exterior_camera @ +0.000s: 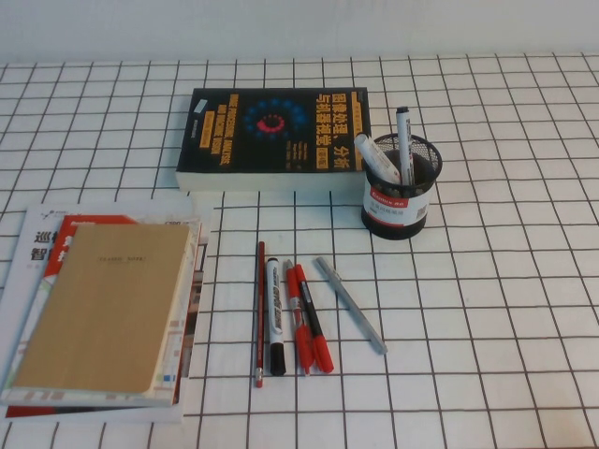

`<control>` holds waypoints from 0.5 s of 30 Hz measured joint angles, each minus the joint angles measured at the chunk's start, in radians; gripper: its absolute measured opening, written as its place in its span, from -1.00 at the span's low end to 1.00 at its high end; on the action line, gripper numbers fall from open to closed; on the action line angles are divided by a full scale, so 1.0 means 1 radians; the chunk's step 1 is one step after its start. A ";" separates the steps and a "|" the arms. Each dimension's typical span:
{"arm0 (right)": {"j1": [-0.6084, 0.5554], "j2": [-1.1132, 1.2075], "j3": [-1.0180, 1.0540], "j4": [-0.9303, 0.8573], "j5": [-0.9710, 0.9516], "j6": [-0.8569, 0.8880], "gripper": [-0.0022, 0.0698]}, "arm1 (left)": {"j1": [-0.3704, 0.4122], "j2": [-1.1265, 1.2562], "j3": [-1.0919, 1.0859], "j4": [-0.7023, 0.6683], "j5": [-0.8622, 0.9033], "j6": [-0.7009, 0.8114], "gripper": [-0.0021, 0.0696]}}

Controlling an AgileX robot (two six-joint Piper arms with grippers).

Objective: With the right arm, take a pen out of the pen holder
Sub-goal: 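Take a marker out of the pen holder and lay it on the table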

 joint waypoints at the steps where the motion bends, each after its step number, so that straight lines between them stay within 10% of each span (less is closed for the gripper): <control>1: 0.000 0.000 0.000 0.000 0.002 0.000 -0.98 | 0.000 0.000 0.000 0.000 0.000 0.000 -0.95; 15: 0.000 0.000 0.000 0.011 0.002 0.000 -0.98 | 0.000 0.000 0.000 0.000 0.000 0.000 -0.95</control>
